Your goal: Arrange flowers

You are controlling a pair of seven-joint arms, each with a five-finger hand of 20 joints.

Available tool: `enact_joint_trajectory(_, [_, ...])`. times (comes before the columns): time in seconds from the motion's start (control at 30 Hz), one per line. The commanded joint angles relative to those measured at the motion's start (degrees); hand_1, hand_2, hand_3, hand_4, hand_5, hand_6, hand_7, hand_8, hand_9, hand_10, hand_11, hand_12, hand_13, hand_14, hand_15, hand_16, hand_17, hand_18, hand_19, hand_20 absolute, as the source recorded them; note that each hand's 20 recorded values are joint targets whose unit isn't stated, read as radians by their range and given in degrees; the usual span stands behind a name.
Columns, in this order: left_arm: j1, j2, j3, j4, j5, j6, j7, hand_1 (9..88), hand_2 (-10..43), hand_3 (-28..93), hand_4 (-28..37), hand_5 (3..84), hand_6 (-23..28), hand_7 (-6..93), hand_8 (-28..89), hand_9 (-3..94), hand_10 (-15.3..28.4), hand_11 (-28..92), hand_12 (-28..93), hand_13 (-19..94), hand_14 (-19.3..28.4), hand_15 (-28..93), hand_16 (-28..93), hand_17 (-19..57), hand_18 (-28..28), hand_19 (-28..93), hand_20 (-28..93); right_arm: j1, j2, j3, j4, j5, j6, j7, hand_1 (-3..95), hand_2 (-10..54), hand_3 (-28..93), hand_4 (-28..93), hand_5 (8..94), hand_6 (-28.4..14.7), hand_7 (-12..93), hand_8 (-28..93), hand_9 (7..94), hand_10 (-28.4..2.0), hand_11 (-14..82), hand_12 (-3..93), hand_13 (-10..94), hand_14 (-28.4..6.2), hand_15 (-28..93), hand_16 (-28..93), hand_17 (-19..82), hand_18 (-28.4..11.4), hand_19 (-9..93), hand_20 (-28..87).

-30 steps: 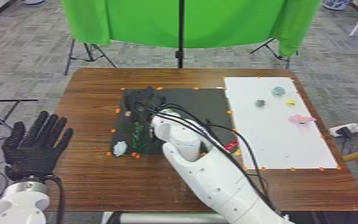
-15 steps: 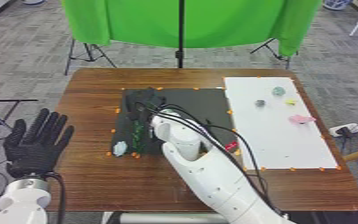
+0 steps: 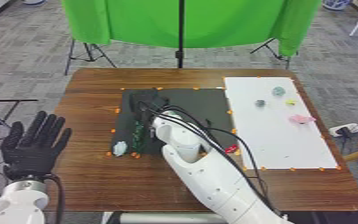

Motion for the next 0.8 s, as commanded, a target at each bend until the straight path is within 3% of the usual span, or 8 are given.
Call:
enact_joint_trajectory(0.03, [1.7, -2.08, -0.22, 0.23, 0.69, -0.50, -1.58, 26.1, 12.0, 77, -28.3, 45.8, 9.2, 13.8, -11, 39.9, 14.3, 20, 9, 31, 13.0, 22, -4, -5.5, 13.3, 32, 12, -0.3, 4.8, 0.5, -8.8, 8.8, -0.2, 5.0, 44.8, -9.2, 79, -28, 66.0, 1.2, 13, -11, 69.2, -12.4, 14.0, 15.6, 58, -11.4, 53, 28, 24, -20.8, 75, 44])
enact_joint_trajectory(0.13, [1.4, -2.79, -0.27, 0.47, 1.37, -0.72, -1.95, 26.1, 12.0, 77, -28.3, 45.8, 9.2, 13.8, -11, 39.9, 14.3, 20, 9, 31, 13.0, 23, -4, -5.5, 13.4, 32, 12, -1.6, 9.7, 4.4, -16.8, 6.6, -9.7, 7.1, 39.9, -7.1, 80, -28, 61.2, -0.5, 11, -12, 64.3, -13.8, 12.5, 14.8, 54, -13.4, 53, 25, 24, -21.4, 76, 45])
enact_joint_trajectory(0.23, [1.5, -3.13, -0.48, 0.19, 2.18, -1.22, -1.94, 26.1, 12.0, 77, -28.3, 45.7, 9.2, 13.7, -11, 39.8, 14.4, 20, 9, 31, 13.1, 22, -4, -5.5, 13.3, 32, 12, -4.5, 16.2, 9.4, -24.7, 13.4, -12.7, 14.7, 36.5, -6.5, 79, -28, 52.5, -2.3, 9, -11, 53.9, -15.0, 8.8, 13.6, 47, -15.7, 52, 22, 22, -22.2, 78, 47])
enact_joint_trajectory(0.3, [2.0, -3.19, -0.95, -0.06, 2.95, -1.83, -1.69, 26.1, 12.0, 77, -28.3, 45.6, 9.2, 13.6, -11, 39.8, 14.3, 20, 9, 31, 13.1, 22, -4, -5.5, 13.3, 32, 12, -7.1, 20.4, 13.8, -28.7, 17.2, -13.4, 19.0, 35.5, -6.6, 78, -28, 50.1, -3.1, 7, -10, 51.2, -16.1, 7.2, 13.9, 45, -16.6, 51, 21, 22, -22.6, 78, 48])
enact_joint_trajectory(0.43, [3.3, -2.81, -2.09, -0.68, 3.17, -2.09, -0.71, 26.0, 11.9, 77, -28.3, 45.6, 9.2, 13.6, -11, 39.6, 14.3, 20, 9, 31, 13.1, 22, -4, -5.6, 13.4, 32, 12, -13.6, 28.2, 22.6, -33.9, 19.4, -15.1, 23.7, 34.7, -7.2, 78, -28, 47.5, -4.9, 6, -9, 46.8, -17.5, 5.9, 13.8, 38, -18.2, 42, 17, 18, -23.2, 74, 46])
enact_joint_trajectory(0.6, [4.2, -2.96, -3.06, -1.07, 2.68, -1.26, -0.09, 25.8, 11.8, 77, -28.3, 45.4, 9.1, 13.4, -11, 39.5, 14.2, 20, 9, 31, 13.1, 22, -3, -5.6, 13.4, 32, 12, -21.6, 34.3, 31.7, -35.3, 20.1, -14.5, 26.5, 35.4, -9.4, 77, -28, 43.5, -5.4, 5, -9, 39.9, -17.5, 4.6, 13.4, 28, -19.5, 20, 19, 11, -22.0, 63, 37])
enact_joint_trajectory(0.8, [3.7, -2.97, -2.89, -0.98, 2.52, -0.80, -0.47, 25.8, 11.8, 77, -28.3, 45.4, 9.1, 13.3, -11, 39.5, 14.2, 20, 9, 31, 13.0, 22, -3, -5.6, 13.4, 32, 12, -28.2, 36.5, 38.5, -33.7, 19.1, -12.7, 27.3, 37.9, -9.5, 78, -28, 42.3, -5.0, 6, -9, 37.7, -16.4, 4.5, 12.8, 28, -18.7, 14, 21, 9, -21.0, 59, 33])
